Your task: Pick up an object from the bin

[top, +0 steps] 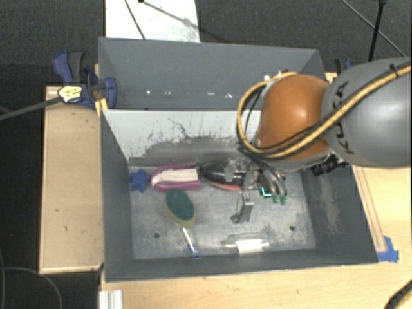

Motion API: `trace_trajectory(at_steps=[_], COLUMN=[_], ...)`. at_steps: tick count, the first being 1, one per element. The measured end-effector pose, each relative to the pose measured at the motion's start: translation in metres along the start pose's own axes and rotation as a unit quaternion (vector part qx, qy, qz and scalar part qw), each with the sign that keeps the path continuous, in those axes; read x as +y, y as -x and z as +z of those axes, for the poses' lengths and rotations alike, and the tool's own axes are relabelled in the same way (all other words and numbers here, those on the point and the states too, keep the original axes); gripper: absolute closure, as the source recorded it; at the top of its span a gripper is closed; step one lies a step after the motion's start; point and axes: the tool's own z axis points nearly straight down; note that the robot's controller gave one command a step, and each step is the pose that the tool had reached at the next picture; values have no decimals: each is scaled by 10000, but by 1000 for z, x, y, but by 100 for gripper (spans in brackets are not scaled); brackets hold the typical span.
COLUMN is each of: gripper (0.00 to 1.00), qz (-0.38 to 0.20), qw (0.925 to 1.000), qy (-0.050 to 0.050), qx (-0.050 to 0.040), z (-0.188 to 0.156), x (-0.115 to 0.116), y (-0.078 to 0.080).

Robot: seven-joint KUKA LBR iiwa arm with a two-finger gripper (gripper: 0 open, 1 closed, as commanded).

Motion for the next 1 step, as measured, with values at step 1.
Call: trace_trajectory(at_steps=[1], gripper=[0], qz=[-175], qw=[9998], qy=[4], qx=[-63], z=[99], x=[48], y=[62])
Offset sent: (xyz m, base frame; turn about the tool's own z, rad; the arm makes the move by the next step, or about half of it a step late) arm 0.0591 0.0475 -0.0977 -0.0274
